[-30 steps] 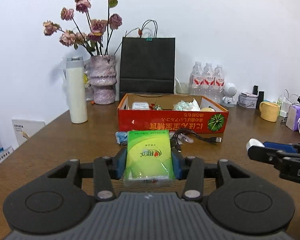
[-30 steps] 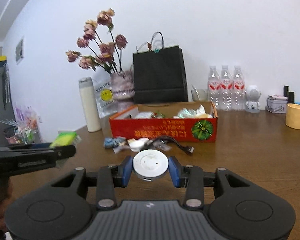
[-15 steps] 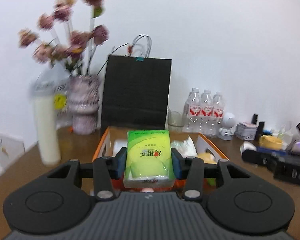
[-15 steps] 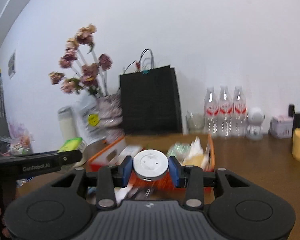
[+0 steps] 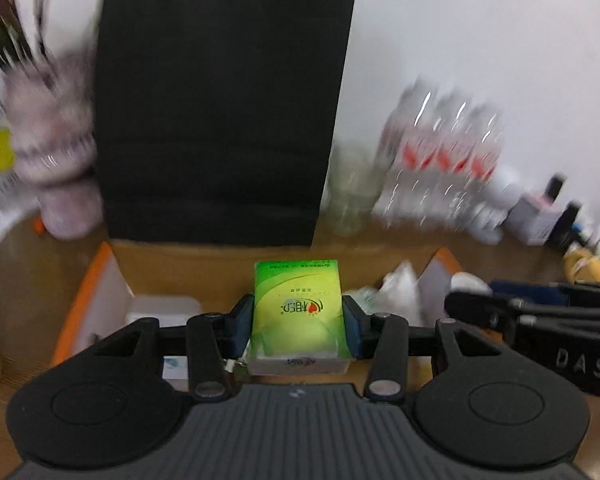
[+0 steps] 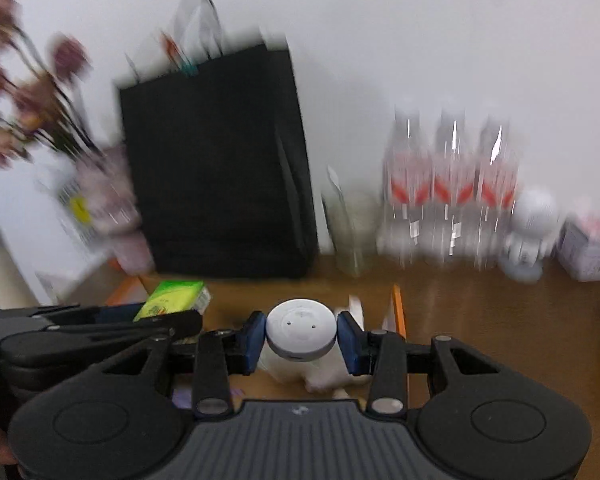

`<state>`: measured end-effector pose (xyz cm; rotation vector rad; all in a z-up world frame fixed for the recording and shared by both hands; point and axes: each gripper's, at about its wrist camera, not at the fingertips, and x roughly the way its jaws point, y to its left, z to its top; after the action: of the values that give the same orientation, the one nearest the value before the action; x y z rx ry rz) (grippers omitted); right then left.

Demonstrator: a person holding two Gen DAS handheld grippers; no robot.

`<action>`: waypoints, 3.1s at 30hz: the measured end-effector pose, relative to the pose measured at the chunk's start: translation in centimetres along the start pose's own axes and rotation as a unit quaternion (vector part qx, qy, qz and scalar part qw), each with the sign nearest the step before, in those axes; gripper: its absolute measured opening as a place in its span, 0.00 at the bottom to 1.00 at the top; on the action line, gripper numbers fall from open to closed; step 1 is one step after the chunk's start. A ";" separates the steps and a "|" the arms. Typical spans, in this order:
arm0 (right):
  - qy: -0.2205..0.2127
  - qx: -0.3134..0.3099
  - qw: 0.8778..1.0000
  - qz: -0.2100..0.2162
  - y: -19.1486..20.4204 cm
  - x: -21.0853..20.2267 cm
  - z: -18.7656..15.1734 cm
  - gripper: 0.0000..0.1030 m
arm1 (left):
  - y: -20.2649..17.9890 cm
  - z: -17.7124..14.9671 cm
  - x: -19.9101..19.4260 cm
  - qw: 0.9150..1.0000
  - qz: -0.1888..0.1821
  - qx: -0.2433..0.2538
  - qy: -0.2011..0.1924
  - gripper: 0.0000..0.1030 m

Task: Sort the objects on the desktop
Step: 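Carry the tissue pack and white cap into the red box and open both tools, then withdraw both open tools from the box toward the remaining items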

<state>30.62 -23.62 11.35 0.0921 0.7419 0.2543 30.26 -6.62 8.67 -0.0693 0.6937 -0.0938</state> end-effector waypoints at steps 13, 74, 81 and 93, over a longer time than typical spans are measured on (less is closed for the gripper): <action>0.144 -0.050 0.988 -0.033 -0.2 8.8 0.2 0.42 | 2.2 0.0 4.7 0.997 -0.006 -0.015 0.081 0.73; -0.100 0.014 0.995 -0.014 4.6 -14.1 -22.8 0.96 | 3.6 -22.4 -20.2 0.992 0.063 0.011 -0.108 1.00; -0.074 -0.031 0.997 0.012 5.8 -14.7 -26.5 0.79 | 2.6 -23.6 -20.2 0.993 0.036 0.059 -0.098 1.00; -0.072 -0.076 0.994 -0.025 3.9 -10.2 -22.8 0.57 | 2.9 -17.9 -11.3 0.996 -0.012 0.078 -0.048 0.73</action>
<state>7.19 -22.69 1.92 -0.0529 0.5795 0.2521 10.32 -3.08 1.83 0.0664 0.5881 -0.1669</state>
